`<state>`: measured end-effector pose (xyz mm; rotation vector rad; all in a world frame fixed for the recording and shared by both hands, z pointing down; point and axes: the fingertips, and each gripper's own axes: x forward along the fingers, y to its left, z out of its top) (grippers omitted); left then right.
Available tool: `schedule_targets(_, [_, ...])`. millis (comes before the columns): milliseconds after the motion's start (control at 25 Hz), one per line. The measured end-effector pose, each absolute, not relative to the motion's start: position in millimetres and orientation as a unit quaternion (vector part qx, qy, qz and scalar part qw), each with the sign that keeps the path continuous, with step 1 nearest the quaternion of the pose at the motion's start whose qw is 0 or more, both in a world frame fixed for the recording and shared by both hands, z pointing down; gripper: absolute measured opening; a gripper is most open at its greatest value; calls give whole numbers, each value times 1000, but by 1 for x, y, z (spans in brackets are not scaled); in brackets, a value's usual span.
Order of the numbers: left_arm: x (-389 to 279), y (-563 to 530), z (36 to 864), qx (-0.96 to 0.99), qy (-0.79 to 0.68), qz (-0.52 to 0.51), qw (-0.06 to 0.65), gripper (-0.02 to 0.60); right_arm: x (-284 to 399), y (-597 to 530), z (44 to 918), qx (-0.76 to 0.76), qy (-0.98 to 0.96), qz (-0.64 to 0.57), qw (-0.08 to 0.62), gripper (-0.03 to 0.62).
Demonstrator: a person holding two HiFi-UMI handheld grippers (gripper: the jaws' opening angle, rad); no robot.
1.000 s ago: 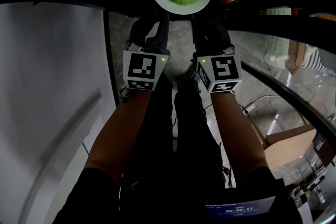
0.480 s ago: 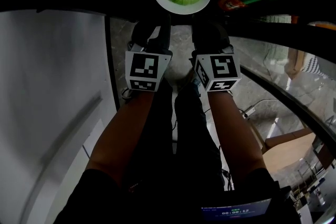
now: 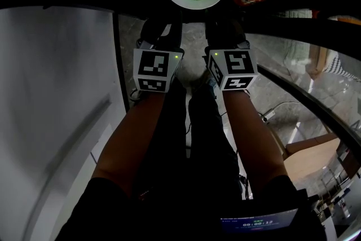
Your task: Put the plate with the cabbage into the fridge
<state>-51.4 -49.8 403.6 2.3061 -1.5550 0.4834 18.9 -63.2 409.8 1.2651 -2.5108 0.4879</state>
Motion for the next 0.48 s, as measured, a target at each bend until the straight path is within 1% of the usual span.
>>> schedule_targets(480, [-52,-41,402,808,-537,169,173,5,19,-63,411,439,-863,190,162,6])
